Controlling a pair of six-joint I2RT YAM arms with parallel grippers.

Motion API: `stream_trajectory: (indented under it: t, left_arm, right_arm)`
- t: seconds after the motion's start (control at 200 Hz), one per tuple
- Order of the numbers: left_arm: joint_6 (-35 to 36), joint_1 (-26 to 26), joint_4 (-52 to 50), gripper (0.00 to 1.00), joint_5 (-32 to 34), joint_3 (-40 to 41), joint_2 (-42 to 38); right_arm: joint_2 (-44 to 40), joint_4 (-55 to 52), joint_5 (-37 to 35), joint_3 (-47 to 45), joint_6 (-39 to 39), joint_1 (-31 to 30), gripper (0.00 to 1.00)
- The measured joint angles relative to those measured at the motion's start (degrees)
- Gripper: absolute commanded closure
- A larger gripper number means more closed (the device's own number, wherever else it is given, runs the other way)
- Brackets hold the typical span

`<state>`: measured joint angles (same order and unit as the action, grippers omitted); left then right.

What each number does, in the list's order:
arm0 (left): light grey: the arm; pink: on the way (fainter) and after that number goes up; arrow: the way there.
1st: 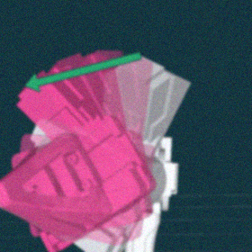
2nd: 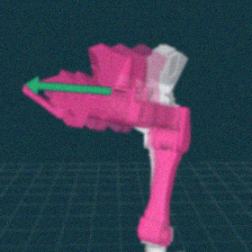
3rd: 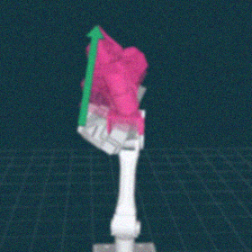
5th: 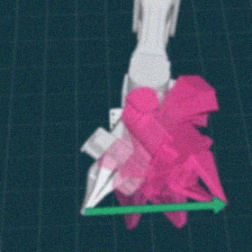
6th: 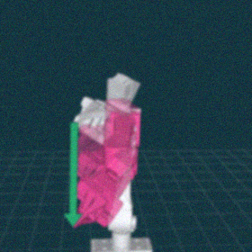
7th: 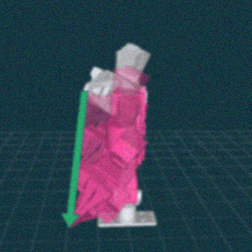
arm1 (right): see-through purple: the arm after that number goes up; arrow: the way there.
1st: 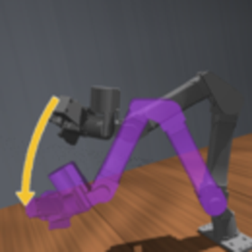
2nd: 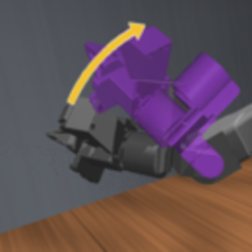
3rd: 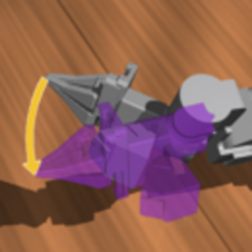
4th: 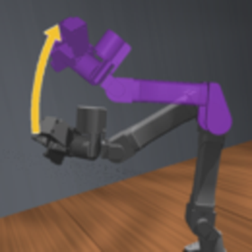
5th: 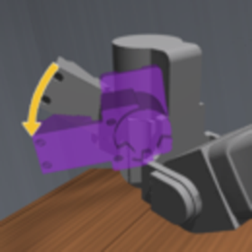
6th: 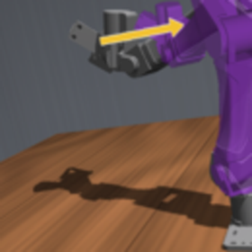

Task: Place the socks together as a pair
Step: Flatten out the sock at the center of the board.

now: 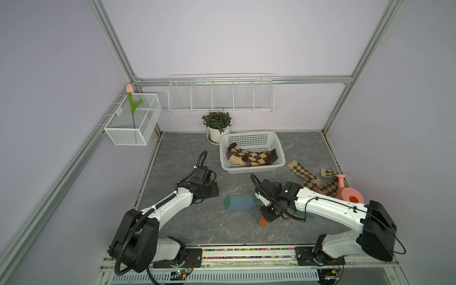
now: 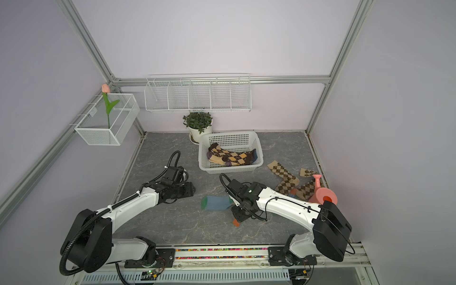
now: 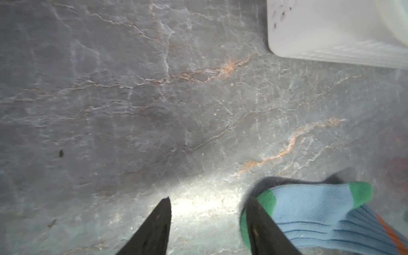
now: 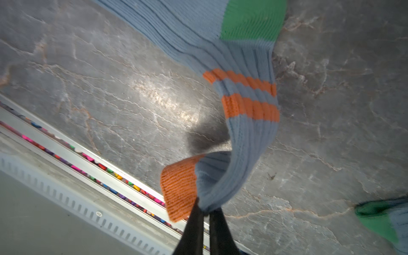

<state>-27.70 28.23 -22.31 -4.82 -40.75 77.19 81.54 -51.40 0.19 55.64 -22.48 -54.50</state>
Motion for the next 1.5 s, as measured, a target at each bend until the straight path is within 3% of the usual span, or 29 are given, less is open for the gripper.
stream_trajectory:
  t: [0.235,0.565,0.8,0.94,1.255,1.499]
  left_arm:
    - [-0.02,6.34,0.37,0.43,-1.31,-2.21,5.38]
    - [-0.74,10.16,0.48,0.54,-0.96,-1.99,7.69]
    - [-2.71,13.97,1.84,1.00,-0.17,-1.03,9.29]
    - [-3.41,14.38,-0.83,1.00,1.84,-0.92,6.05]
    - [-2.10,14.38,-10.64,1.00,10.47,-8.26,-15.13]
    - [-2.21,14.38,-20.04,1.00,8.87,-11.32,-17.42]
  right_arm:
    - [2.54,-2.29,-0.48,0.81,1.11,0.04,0.93]
    - [2.97,-1.64,-0.31,1.86,2.62,0.63,0.93]
    - [1.16,-0.94,0.00,1.25,3.82,3.37,0.93]
    - [-1.62,-0.90,0.33,1.25,4.55,3.96,0.93]
    - [-3.56,-3.32,-2.78,4.20,6.19,4.59,0.93]
    - [-4.00,-4.33,0.35,5.35,7.41,4.02,0.93]
